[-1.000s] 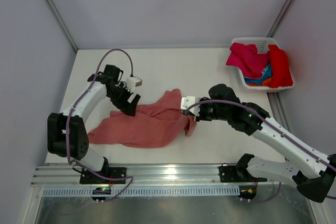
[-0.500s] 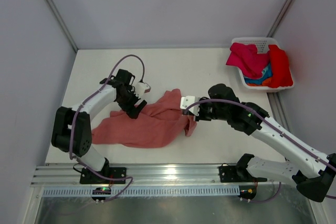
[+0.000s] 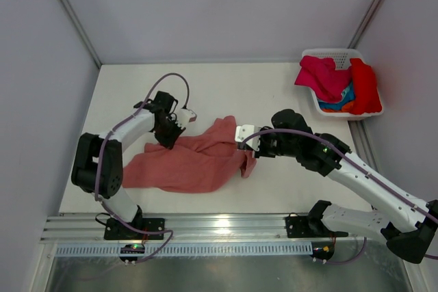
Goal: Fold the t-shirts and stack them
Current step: Flatten the tshirt out
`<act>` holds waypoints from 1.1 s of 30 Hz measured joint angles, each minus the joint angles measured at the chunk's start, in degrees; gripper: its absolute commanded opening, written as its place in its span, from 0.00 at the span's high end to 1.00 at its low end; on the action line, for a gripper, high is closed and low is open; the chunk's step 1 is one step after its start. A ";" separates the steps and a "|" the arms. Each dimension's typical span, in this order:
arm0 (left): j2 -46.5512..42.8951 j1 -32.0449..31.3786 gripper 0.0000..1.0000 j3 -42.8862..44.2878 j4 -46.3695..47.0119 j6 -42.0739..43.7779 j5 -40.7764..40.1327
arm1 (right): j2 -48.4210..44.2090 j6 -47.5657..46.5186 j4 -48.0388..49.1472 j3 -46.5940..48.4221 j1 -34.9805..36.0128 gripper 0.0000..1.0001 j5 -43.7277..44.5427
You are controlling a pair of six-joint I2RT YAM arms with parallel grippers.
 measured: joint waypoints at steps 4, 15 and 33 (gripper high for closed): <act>-1.18 0.00 1.00 0.74 -1.16 -0.31 -0.48 | -0.02 0.02 0.39 -0.07 0.00 0.97 0.02; -3.15 0.09 1.00 31.34 -1.40 -5.66 -17.97 | 0.04 0.48 6.05 -3.13 0.00 0.97 4.33; -41.59 1.42 0.01 16.59 -17.79 -3.78 -20.81 | -3.80 -2.38 -2.78 -1.46 -0.04 0.91 -2.03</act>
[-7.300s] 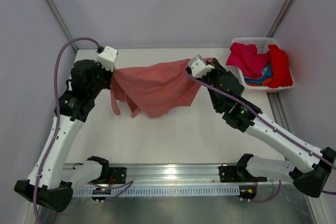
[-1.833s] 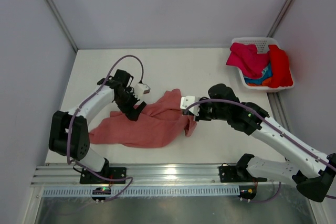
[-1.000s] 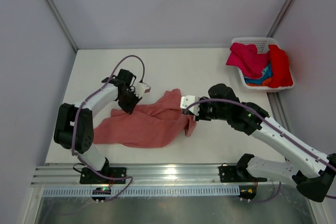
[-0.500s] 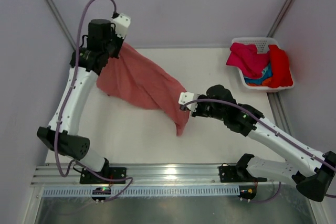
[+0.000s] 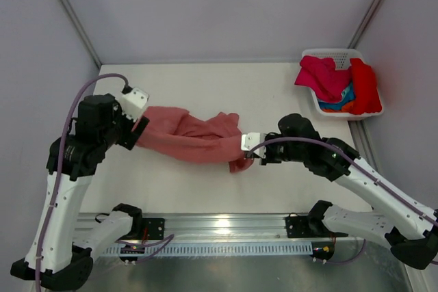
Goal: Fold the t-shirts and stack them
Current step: Flatten the tshirt out
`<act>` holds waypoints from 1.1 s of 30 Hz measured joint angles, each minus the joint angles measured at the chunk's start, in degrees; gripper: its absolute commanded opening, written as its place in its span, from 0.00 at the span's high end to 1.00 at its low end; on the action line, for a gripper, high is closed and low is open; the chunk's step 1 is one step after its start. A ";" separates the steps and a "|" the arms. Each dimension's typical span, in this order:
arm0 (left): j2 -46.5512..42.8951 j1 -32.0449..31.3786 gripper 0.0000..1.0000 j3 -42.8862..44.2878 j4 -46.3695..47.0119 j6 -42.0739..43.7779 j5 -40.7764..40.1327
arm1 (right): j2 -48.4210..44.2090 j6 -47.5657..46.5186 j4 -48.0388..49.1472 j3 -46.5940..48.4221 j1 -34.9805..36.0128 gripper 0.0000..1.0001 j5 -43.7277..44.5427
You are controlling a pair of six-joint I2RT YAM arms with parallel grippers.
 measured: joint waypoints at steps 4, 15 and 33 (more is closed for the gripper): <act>-1.14 0.00 0.01 -3.50 -5.35 2.29 2.19 | 1.22 -4.11 -10.60 4.52 0.00 0.08 -7.30; 10.58 0.00 0.01 -4.59 2.12 -1.16 0.81 | 9.55 -0.61 -7.30 -1.27 0.04 0.04 -3.96; 24.39 4.37 0.01 -16.11 32.20 -13.14 0.63 | 24.50 7.82 28.96 -6.01 -0.20 0.48 8.68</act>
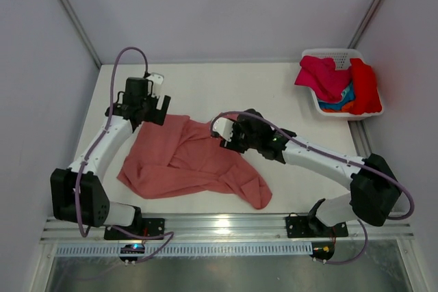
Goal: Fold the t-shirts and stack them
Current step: Flatten the tshirt out
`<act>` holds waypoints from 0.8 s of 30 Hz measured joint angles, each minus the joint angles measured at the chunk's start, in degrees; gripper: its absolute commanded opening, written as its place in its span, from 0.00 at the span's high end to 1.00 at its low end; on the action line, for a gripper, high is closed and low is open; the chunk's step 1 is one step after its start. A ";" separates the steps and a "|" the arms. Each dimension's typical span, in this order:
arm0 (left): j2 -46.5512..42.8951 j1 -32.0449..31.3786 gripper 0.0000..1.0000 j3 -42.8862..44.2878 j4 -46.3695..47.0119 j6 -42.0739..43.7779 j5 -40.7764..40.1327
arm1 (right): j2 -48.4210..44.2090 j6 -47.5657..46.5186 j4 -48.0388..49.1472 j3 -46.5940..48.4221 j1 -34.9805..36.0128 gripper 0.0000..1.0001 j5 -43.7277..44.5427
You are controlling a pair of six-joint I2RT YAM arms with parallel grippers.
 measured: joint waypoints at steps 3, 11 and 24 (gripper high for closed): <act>3.02 2.01 0.01 -0.02 1.62 -1.44 2.10 | 3.08 1.46 3.04 0.11 -1.09 0.46 0.09; 10.08 11.26 0.03 -0.94 4.35 -4.04 9.25 | 9.49 5.29 7.21 1.27 -9.27 0.37 -1.77; 15.54 17.22 0.08 -1.05 5.09 -3.45 18.01 | 17.81 5.81 4.35 6.95 -11.34 0.23 -9.60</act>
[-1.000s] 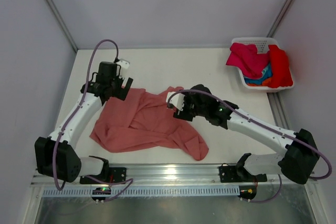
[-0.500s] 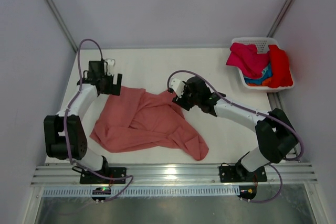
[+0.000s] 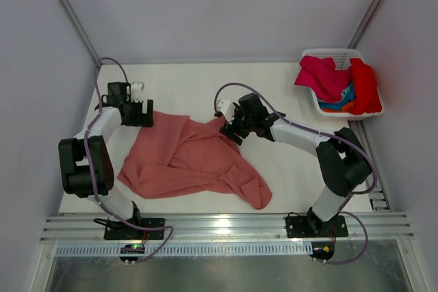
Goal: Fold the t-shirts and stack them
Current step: Flatten the tshirt out
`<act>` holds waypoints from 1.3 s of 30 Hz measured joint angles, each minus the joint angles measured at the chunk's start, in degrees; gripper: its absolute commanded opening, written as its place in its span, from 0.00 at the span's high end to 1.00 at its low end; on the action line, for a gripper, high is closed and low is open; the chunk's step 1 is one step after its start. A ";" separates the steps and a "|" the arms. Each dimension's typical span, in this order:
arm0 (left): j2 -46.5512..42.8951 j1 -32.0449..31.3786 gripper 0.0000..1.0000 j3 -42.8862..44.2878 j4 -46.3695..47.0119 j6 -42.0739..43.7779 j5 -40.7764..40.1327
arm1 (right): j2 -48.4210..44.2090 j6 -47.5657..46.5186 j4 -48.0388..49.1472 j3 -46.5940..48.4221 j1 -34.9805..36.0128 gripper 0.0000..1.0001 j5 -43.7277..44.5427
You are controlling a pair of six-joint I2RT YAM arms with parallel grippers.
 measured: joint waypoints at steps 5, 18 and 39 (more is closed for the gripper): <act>3.19 0.00 0.13 -0.02 0.17 0.72 3.78 | 3.02 0.07 -0.81 3.19 -0.04 0.30 -2.29; 10.86 0.11 0.46 2.21 1.31 0.74 9.18 | 7.87 0.11 -5.22 6.38 -0.07 0.97 -3.89; -1.20 0.44 1.00 18.16 -3.23 1.64 -0.33 | 2.51 -5.25 3.52 14.12 -0.96 0.97 26.77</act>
